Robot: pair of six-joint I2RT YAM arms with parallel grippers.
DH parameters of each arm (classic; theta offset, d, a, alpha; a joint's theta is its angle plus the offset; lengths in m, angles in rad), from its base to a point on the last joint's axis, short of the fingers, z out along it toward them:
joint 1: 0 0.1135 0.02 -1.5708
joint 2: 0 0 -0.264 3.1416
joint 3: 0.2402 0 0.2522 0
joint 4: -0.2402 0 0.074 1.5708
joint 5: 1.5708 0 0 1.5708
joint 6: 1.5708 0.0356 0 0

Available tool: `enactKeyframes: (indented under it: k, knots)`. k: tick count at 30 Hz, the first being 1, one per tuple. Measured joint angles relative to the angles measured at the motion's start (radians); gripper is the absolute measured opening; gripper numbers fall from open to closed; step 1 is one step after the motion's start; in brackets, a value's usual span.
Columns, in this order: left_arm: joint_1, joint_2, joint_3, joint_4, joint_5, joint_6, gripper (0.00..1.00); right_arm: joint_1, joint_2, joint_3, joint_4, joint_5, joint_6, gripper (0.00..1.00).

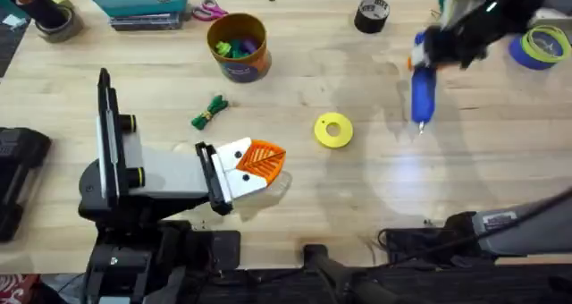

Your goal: Pick up the gripper from the table and insert it into the empty holder that is missing its gripper. Then pick up a screw, insert it into the mounting hole, and use the screwdriver to tighten it. Finally, clean up the table by picking up the vegetable and placing it into the bucket.

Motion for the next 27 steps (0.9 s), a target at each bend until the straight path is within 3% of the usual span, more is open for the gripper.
enactKeyframes:
  k: [8,13,27]
  knots:
    - [0.000,0.000,0.000,0.000,0.000,0.000,0.004,0.028,-0.182,0.166,-0.001,0.000,0.004,0.024]
    - [0.000,0.000,0.000,0.000,0.000,0.000,0.004,0.082,-0.252,0.207,0.072,0.000,0.004,0.024]
    - [0.000,0.000,0.000,0.000,0.000,0.000,0.004,0.389,-0.349,0.210,0.421,0.000,0.007,0.024]
